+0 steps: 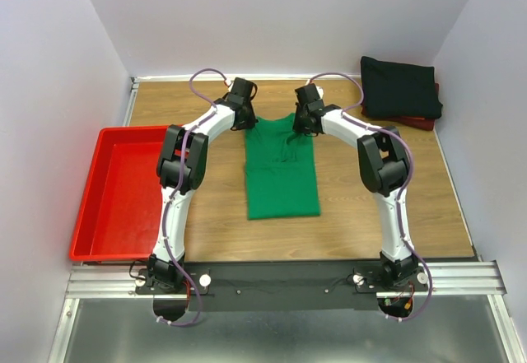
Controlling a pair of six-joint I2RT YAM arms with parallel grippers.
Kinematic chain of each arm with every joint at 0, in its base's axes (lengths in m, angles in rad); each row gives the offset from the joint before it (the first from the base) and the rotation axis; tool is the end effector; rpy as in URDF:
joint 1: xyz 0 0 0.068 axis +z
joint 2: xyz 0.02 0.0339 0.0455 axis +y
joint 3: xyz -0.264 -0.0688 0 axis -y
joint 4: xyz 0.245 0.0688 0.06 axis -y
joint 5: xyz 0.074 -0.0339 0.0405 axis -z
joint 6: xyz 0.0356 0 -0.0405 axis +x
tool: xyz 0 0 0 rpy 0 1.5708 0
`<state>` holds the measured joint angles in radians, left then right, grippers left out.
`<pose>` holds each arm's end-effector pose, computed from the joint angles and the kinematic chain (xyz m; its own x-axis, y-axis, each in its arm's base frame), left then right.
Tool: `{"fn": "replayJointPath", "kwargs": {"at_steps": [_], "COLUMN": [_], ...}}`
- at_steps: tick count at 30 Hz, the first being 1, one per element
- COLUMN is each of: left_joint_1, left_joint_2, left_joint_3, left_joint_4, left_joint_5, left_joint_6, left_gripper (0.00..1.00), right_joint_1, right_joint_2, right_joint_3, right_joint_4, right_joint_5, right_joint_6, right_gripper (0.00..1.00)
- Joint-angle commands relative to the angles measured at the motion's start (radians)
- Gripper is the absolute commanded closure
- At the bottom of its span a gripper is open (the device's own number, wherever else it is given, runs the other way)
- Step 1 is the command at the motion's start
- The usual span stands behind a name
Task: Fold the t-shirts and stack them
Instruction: Fold the tshirt
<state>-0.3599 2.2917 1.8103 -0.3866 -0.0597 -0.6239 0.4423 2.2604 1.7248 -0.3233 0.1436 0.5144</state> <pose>0.4781 -0.1776 0.1680 -0.7639 -0.3356 -0.5512 -0.1612 0.9263 -0.3407 0.4546 0.2097 0.1610 -0.7626 0.1777 -0.6220 0.0414 0.9730 0.2271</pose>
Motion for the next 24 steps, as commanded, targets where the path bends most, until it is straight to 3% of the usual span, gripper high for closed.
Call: {"fn": "replayJointPath", "kwargs": {"at_steps": [1, 12, 24], "left_joint_1": [0.015, 0.018, 0.019], "left_joint_2": [0.031, 0.032, 0.029], "left_joint_3": [0.024, 0.02, 0.012], "left_joint_4": [-0.024, -0.021, -0.012], "left_joint_5": [-0.038, -0.034, -0.023], "left_joint_6": [0.018, 0.02, 0.026], "left_gripper": [0.99, 0.99, 0.99], "right_joint_1": [-0.013, -0.013, -0.013], "right_joint_2": [-0.064, -0.162, -0.147], "right_joint_3": [-0.014, -0.059, -0.108], "right_joint_4": [-0.017, -0.016, -0.017], "right_joint_5": [0.01, -0.01, 0.063], "right_joint_6": [-0.013, -0.019, -0.03], "right_gripper": [0.86, 0.86, 0.84]}}
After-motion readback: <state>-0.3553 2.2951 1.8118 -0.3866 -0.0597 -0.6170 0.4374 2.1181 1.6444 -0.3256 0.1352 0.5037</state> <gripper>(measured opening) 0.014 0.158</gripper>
